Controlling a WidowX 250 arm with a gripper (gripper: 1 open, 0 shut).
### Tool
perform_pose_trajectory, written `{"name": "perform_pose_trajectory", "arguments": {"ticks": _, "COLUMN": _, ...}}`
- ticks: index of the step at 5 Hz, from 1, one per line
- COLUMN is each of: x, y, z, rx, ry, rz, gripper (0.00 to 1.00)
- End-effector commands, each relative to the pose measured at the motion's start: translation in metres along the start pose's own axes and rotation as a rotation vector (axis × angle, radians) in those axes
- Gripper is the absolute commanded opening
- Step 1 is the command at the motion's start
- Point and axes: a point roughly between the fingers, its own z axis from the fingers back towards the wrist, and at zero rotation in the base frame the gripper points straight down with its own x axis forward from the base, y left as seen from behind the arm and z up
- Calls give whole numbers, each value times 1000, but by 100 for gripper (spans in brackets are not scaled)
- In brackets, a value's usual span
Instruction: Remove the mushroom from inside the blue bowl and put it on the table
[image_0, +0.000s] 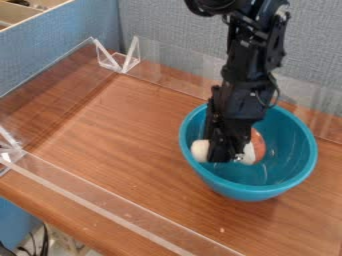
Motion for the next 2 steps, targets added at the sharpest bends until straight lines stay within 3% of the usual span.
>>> {"name": "perform_pose_trajectory", "arguments": {"ticks": 1, "x": -10, "y": 11, "z": 33, "rx": 55, "ry": -80, "rz": 80, "gripper": 0}}
{"name": "perform_pose_trajectory", "arguments": {"ticks": 2, "x": -32, "y": 27, "z": 46, "rx": 73, "ry": -86, "rz": 169, "gripper": 0}}
